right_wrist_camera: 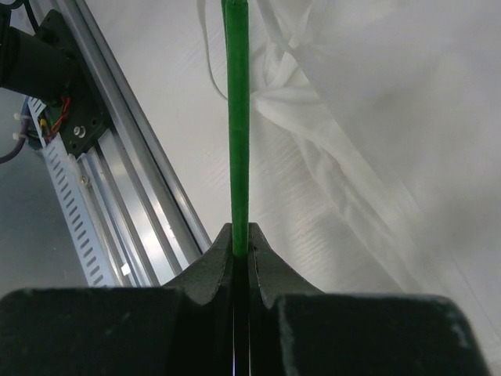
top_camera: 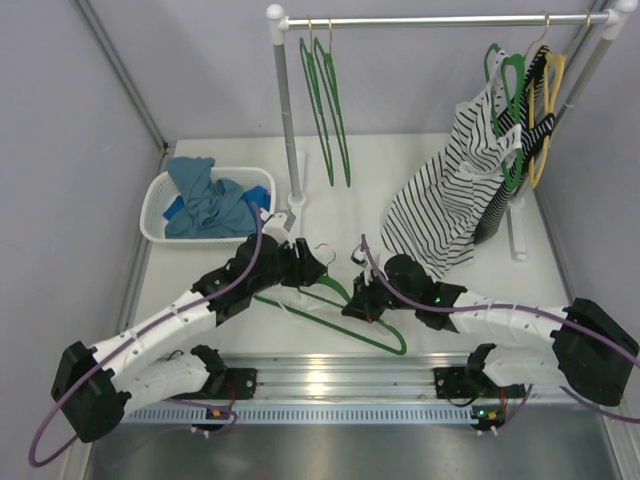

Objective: Place the tank top on the hanger

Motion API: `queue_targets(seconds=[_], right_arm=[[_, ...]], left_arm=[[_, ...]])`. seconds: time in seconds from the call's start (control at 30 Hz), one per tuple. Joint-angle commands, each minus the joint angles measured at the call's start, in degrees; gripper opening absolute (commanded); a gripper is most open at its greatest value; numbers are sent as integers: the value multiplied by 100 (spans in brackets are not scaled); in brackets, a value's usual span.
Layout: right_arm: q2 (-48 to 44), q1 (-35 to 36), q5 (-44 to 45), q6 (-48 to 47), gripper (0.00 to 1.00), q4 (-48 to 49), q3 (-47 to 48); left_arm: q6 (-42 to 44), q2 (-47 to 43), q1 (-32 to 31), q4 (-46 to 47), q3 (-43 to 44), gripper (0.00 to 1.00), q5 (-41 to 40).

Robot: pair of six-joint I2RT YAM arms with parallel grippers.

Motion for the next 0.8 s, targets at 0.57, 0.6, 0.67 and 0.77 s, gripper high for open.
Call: queue_targets(seconds=[0.57,0.6,0.67,0.77], right_arm=[[322,275,290,-117,0,357,25],[331,275,316,-109,0,357,34],[340,292,334,-100,0,331,60],[358,319,422,-91,0,252,104]], left_arm=[[260,730,-364,1133,50,40,-46],[278,747,-399,1124,41,36,-90],[322,739,-435,1045,15,26,-160],[375,730,-479,1001,-29,10,-160]])
